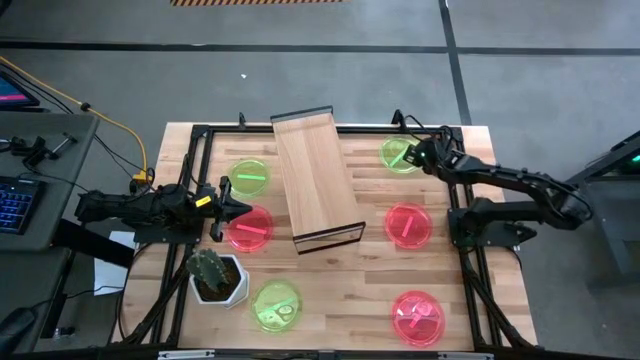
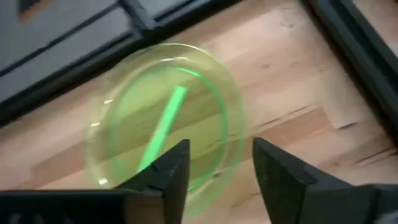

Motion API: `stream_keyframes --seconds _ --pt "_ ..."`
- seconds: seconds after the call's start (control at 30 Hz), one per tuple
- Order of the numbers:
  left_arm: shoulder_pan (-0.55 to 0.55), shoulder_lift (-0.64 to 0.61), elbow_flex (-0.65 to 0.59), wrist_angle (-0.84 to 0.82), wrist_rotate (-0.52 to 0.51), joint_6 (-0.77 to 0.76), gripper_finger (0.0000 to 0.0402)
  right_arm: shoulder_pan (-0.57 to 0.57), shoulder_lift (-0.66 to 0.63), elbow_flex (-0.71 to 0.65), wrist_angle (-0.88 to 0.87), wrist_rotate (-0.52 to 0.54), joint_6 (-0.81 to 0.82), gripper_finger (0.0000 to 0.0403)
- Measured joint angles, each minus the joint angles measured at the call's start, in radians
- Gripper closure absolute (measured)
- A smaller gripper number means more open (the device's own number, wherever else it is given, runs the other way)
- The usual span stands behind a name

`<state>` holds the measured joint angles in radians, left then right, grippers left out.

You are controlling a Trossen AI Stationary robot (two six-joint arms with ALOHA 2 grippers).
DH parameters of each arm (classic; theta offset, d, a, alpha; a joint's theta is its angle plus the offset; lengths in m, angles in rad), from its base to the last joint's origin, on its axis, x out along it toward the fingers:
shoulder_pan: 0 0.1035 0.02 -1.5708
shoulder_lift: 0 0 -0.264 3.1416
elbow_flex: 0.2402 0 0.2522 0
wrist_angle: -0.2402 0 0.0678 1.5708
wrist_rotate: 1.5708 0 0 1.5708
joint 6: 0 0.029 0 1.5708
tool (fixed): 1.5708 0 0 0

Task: Place and stack plates onto a shelf
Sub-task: Put the top right green plate on the shelf

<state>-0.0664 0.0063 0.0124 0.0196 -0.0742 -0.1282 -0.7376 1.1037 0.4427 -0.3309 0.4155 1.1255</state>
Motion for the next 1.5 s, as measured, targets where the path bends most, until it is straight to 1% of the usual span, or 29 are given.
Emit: stream_keyframes --seconds 0.13,0.3,0.37,0.47,0.57,0.77,0.83,0.9,0.97,1.03,1.07,1.1,1.17,1.23,1.33,1.5 --pt "0.0 0.0 0.0 0.0 0.0 0.0 0.0401 -0.023 0.077 0.0 0.002 0.0 0.031 0.022" --pt "0.0 0.0 0.0 0.0 0.0 0.0 0.0401 -0.046 0.191 -0.001 0.034 0.0 0.122 0.0217" --pt "0.0 0.0 0.0 0.0 0.0 0.0 0.0401 -0.054 0.23 -0.001 0.085 -0.003 0.134 0.0217" --pt "0.0 0.0 0.0 0.0 0.0 0.0 0.0401 -0.063 0.274 -0.001 0.19 -0.014 0.124 0.0217" --pt "0.0 0.0 0.0 0.0 0.0 0.0 0.0401 -0.07 0.312 0.0 0.256 -0.02 0.13 0.0217" --pt "0.0 0.0 0.0 0.0 0.0 0.0 0.0401 -0.074 0.352 0.004 0.264 -0.019 0.156 0.0223" --pt "0.0 0.0 0.0 0.0 0.0 0.0 0.0401 -0.075 0.35 0.003 0.262 -0.021 0.158 0.0239" --pt "0.0 0.0 0.0 0.0 0.0 0.0 0.0401 -0.076 0.346 0.001 0.258 -0.02 0.159 0.0268" --pt "0.0 0.0 0.0 0.0 0.0 0.0 0.0401 -0.076 0.345 0.0 0.248 -0.017 0.161 0.0311" --pt "0.0 0.0 0.0 0.0 0.0 0.0 0.0401 -0.078 0.346 -0.001 0.243 -0.017 0.161 0.0365" --pt "0.0 0.0 0.0 0.0 0.0 0.0 0.0401 -0.078 0.346 -0.001 0.243 -0.02 0.16 0.0383" --pt "0.0 0.0 0.0 0.0 0.0 0.0 0.0401 -0.078 0.342 -0.001 0.244 -0.023 0.159 0.0391" --pt "0.0 0.0 0.0 0.0 0.0 0.0 0.0401 -0.078 0.322 -0.001 0.243 -0.032 0.159 0.0389" --pt "0.0 0.0 0.0 0.0 0.0 0.0 0.0401 -0.077 0.281 -0.004 0.228 -0.06 0.156 0.0397" --pt "0.0 0.0 0.0 0.0 0.0 0.0 0.0401 -0.076 0.193 -0.005 0.223 -0.067 0.11 0.04" --pt "0.0 0.0 0.0 0.0 0.0 0.0 0.0401 -0.077 0.02 -0.004 0.159 -0.061 0.054 0.0403"
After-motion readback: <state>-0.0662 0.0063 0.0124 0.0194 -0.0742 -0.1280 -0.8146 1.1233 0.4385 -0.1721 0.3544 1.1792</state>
